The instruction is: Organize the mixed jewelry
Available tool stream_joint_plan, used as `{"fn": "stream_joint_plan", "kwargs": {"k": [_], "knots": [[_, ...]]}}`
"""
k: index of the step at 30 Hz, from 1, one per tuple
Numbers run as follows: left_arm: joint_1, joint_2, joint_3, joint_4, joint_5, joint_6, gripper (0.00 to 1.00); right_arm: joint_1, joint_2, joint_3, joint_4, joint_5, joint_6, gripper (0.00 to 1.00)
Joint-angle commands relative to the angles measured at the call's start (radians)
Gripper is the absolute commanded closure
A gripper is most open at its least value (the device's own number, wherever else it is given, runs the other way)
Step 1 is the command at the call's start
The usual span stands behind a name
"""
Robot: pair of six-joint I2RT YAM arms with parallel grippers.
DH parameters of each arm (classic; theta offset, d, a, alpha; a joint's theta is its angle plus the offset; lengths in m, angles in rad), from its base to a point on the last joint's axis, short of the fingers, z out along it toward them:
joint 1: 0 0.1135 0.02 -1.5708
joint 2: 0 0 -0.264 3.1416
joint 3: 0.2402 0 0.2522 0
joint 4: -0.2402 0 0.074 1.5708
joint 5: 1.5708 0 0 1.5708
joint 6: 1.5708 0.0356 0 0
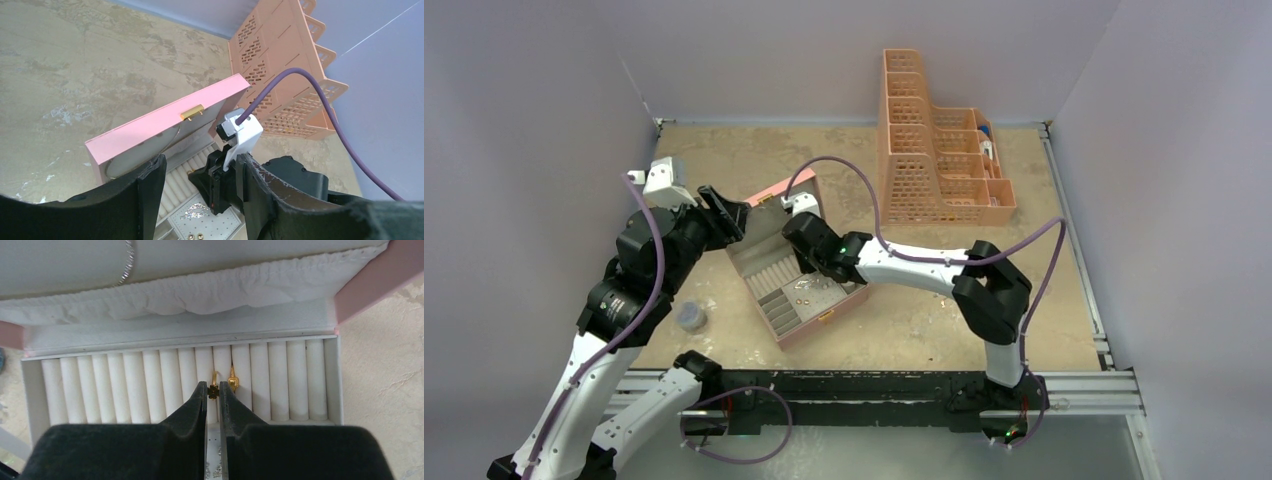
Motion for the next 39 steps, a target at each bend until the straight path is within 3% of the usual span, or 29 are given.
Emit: {"fn": "stream_joint_plan", "kwargs": {"k": [1,24,26,30,32,39], "knots": [[0.004,0.001,0.025,0.006,0.006,0.013,0.47,0.004,0.003,0.028,0.009,0.023,-0.020,0.98],[0.004,0.002,0.005,0.005,0.023,-0.004,0.46,0.004,0.059,0.009,-0.002,0.024,-0.026,0.94],[0.004,0.000,0.007,0.005,0.024,-0.005,0.46,0.004,0.044,0.014,-0.008,0.011,-0.015,0.90],[0.004,0.000,0.012,0.005,0.027,-0.006,0.46,0.003,-0.014,0.017,0.011,-0.026,-0.001,0.68],[0.005,0.002,0.015,0.005,0.029,-0.006,0.46,0.003,-0.034,0.022,0.019,-0.032,0.008,0.64],[0.004,0.001,0.019,0.001,0.033,-0.009,0.46,0.002,-0.057,0.020,0.024,-0.022,0.019,0.71]]}}
